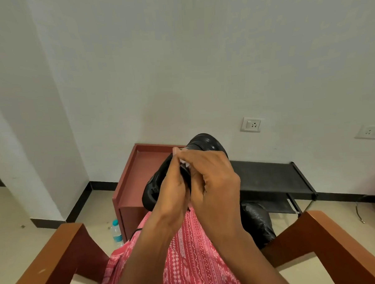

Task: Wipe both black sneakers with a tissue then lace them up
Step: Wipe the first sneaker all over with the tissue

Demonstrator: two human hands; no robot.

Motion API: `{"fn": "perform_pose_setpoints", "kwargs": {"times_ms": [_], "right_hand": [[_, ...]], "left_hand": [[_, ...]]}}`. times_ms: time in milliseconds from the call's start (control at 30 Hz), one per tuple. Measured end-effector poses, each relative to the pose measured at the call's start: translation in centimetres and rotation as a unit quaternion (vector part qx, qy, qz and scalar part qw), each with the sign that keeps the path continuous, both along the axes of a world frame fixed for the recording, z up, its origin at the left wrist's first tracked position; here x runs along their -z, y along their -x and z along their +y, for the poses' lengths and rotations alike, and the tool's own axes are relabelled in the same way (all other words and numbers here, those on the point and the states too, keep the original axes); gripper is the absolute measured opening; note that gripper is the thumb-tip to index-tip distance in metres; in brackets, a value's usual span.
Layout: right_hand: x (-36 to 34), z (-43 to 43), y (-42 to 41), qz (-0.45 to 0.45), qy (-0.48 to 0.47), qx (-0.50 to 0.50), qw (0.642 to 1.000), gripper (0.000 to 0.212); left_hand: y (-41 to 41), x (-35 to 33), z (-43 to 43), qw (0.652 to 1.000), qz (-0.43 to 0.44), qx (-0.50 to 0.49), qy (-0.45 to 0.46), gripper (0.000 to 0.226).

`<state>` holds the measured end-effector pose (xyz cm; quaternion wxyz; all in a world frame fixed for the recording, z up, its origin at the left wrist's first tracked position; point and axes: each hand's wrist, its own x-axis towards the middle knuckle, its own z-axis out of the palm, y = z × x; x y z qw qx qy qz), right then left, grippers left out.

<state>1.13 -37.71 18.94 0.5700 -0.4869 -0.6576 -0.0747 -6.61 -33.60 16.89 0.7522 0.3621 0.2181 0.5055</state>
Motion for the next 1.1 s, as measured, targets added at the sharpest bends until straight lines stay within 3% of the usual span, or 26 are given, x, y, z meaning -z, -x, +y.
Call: {"fn": "perform_pose_setpoints", "kwargs": {"times_ms": [100, 267, 433, 567, 733, 1100], "right_hand": [[-0.4, -0.7, 0.7, -0.037, 0.003, 0.044, 0.998, 0.026], [3.0, -3.4, 0.4, -0.036, -0.003, 0.027, 0.999, 0.028], [3.1, -2.6, -0.7, -0.042, -0.046, 0.052, 0.997, 0.021], [2.5, -0.9, -0.7, -0.103, -0.082, 0.038, 0.991, 0.018], [4.6, -0.9, -2.5, -0.119, -0.104, 0.035, 0.987, 0.021], [2.9, 0.2, -1.5, -0.089, -0.112, 0.033, 0.989, 0.016]], "left_hand": [[0.4, 0.2, 0.1, 1.000, -0.016, 0.016, 0.006, 0.067], [1.0, 0.2, 1.0, 1.000, -0.006, 0.019, 0.015, 0.104], [1.1, -0.4, 0.6, 1.000, -0.006, 0.006, 0.002, 0.100], [1.3, -0.8, 0.1, 0.997, -0.073, 0.019, 0.005, 0.096], [1.6, -1.4, 0.1, 0.996, -0.085, 0.034, -0.013, 0.109], [1.5, -1.5, -0.2, 0.994, -0.113, 0.009, -0.007, 0.107]]}}
